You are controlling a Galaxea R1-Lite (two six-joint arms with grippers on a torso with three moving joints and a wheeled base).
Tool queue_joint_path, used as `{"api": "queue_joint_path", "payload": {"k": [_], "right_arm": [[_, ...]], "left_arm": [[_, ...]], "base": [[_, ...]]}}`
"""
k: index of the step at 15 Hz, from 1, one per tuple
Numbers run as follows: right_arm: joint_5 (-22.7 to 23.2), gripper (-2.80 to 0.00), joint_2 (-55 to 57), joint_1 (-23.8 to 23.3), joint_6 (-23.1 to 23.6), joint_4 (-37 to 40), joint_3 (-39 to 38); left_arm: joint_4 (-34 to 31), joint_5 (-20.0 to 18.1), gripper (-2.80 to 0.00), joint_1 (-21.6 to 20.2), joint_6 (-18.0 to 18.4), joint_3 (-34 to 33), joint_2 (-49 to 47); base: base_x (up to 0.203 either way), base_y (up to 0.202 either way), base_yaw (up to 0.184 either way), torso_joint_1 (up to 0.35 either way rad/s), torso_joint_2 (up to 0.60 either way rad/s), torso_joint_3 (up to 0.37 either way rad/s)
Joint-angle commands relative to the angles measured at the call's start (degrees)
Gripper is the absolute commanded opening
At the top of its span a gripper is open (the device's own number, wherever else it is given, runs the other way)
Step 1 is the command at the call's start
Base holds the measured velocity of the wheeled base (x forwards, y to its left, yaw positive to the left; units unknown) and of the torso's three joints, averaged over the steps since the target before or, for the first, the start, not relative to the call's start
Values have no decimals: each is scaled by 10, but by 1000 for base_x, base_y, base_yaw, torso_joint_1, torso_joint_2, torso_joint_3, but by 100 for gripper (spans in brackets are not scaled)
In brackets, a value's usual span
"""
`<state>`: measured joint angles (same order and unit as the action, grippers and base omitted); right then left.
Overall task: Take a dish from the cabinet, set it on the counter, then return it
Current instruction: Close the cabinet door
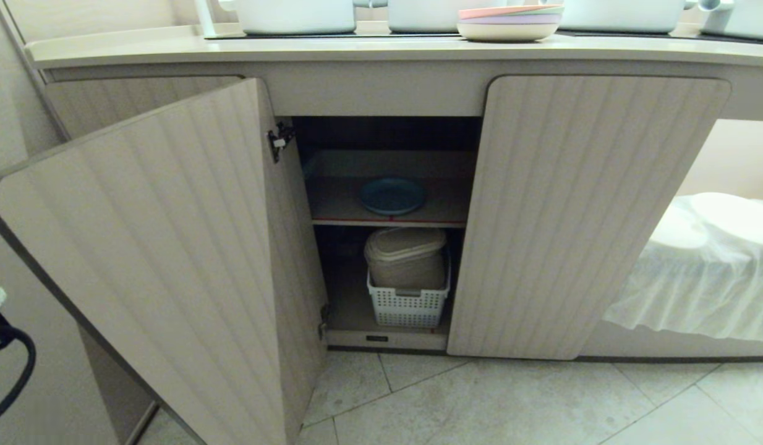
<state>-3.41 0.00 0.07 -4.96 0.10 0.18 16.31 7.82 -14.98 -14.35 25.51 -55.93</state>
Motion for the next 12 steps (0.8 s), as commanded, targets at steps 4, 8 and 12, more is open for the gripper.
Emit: {"api": "queue_joint_path", "payload": {"k": [4, 8, 12], "right_arm": [[0, -280, 0, 0, 0, 0, 0], [0, -280, 0, 0, 0, 0, 0], [0, -280, 0, 0, 0, 0, 0]], "left_arm": [[4, -233, -280, -176, -16, 4, -65], [4, -455, -280, -253, -16, 9, -120], [-2, -611, -280, -255, -19, 9, -147]], "base": [[0, 0, 0, 0, 0, 0], [0, 0, 0, 0, 0, 0], [0, 0, 0, 0, 0, 0]]}}
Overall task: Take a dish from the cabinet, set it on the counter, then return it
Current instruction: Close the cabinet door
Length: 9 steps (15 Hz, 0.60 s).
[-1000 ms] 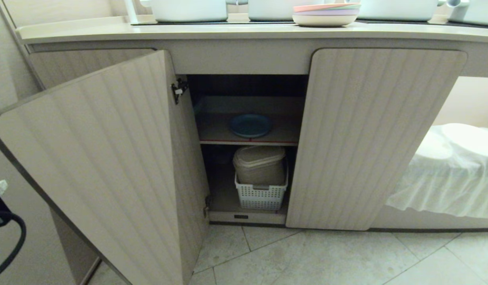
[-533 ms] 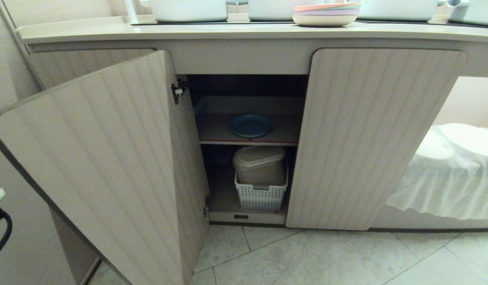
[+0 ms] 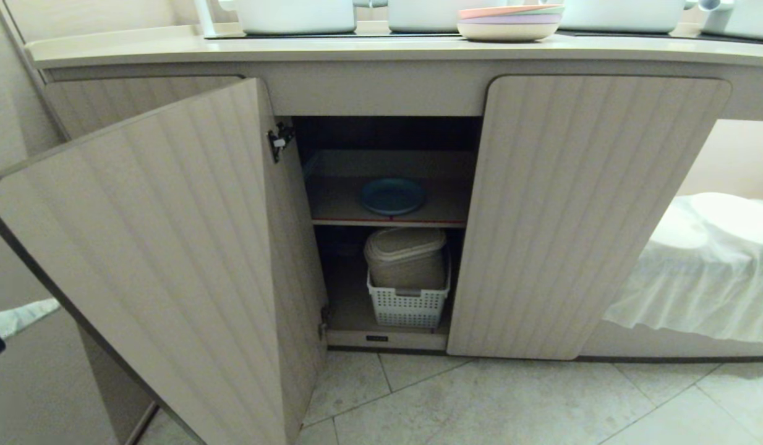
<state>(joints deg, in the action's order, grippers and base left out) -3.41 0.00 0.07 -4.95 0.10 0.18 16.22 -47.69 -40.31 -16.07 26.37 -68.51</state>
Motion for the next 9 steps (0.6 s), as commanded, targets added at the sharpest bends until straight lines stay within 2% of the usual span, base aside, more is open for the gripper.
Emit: {"api": "queue_joint_path", "payload": {"k": [1, 2, 4, 5, 7, 9], "right_arm": [[0, -280, 0, 0, 0, 0, 0], [0, -280, 0, 0, -1, 0, 0], [0, -280, 0, 0, 0, 0, 0], [0, -280, 0, 0, 0, 0, 0], [0, -280, 0, 0, -1, 0, 0], [0, -280, 0, 0, 0, 0, 0]], "left_arm": [[-7, -97, -280, -1, -3, 1, -37], [-11, -122, -280, 1, -3, 3, -58], [-6, -137, -280, 27, -1, 9, -101], [-3, -131, -280, 43, 0, 14, -114], [1, -89, -280, 81, -1, 24, -130], [2, -74, -280, 116, -10, 29, -130]], "base": [[0, 0, 0, 0, 0, 0], [0, 0, 0, 0, 0, 0], [0, 0, 0, 0, 0, 0], [0, 0, 0, 0, 0, 0], [0, 0, 0, 0, 0, 0], [0, 0, 0, 0, 0, 0]]}}
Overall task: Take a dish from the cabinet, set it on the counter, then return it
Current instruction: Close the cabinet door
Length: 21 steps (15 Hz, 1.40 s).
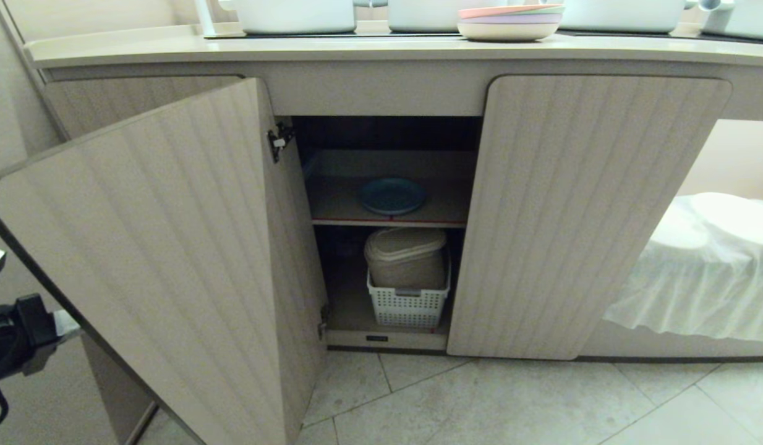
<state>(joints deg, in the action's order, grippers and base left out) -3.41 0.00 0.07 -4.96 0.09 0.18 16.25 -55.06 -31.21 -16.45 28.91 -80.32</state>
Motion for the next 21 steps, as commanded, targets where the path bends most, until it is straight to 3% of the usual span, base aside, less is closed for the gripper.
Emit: {"api": "queue_joint_path", "payload": {"k": [1, 4, 7, 10, 15, 19, 21], "right_arm": [[0, -280, 0, 0, 0, 0, 0], [0, -280, 0, 0, 0, 0, 0], [0, -280, 0, 0, 0, 0, 0], [0, -280, 0, 0, 0, 0, 0], [0, -280, 0, 0, 0, 0, 0], [0, -280, 0, 0, 0, 0, 0], [0, -280, 0, 0, 0, 0, 0]], "left_arm": [[2, 1, -280, 42, -27, 6, -5], [2, 10, -280, 99, -105, 18, 17], [1, 51, -280, 161, -135, 22, 27], [2, 54, -280, 199, -176, 28, 33], [5, 101, -280, 294, -186, 59, 21], [50, 155, -280, 358, -244, 100, -21], [59, 193, -280, 402, -249, 118, -50]], "base": [[0, 0, 0, 0, 0, 0], [0, 0, 0, 0, 0, 0], [0, 0, 0, 0, 0, 0], [0, 0, 0, 0, 0, 0], [0, 0, 0, 0, 0, 0], [0, 0, 0, 0, 0, 0], [0, 0, 0, 0, 0, 0]]}}
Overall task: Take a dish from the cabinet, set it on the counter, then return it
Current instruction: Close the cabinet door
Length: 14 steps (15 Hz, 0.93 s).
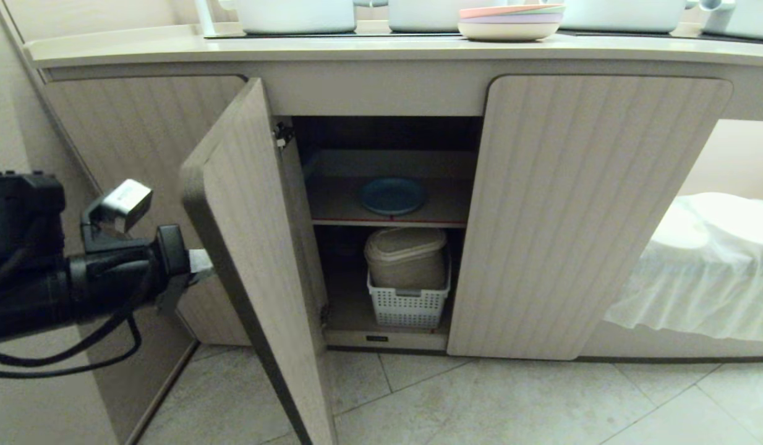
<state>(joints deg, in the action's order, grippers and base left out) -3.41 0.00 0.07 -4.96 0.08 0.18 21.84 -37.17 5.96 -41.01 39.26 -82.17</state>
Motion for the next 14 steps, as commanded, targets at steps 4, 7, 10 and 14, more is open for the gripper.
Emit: {"api": "queue_joint_path", "payload": {"k": [4, 7, 10, 14], "right_arm": [[0, -280, 0, 0, 0, 0, 0], [0, -280, 0, 0, 0, 0, 0], [0, -280, 0, 0, -1, 0, 0], [0, -280, 0, 0, 0, 0, 0]], "left_arm": [[29, 85, -280, 110, -6, 71, -111], [36, 182, -280, 188, -9, 134, -166], [35, 293, -280, 252, -9, 224, -230], [14, 402, -280, 309, -6, 361, -294]], "base": [[0, 0, 0, 0, 0, 0], [0, 0, 0, 0, 0, 0], [0, 0, 0, 0, 0, 0], [0, 0, 0, 0, 0, 0]]}}
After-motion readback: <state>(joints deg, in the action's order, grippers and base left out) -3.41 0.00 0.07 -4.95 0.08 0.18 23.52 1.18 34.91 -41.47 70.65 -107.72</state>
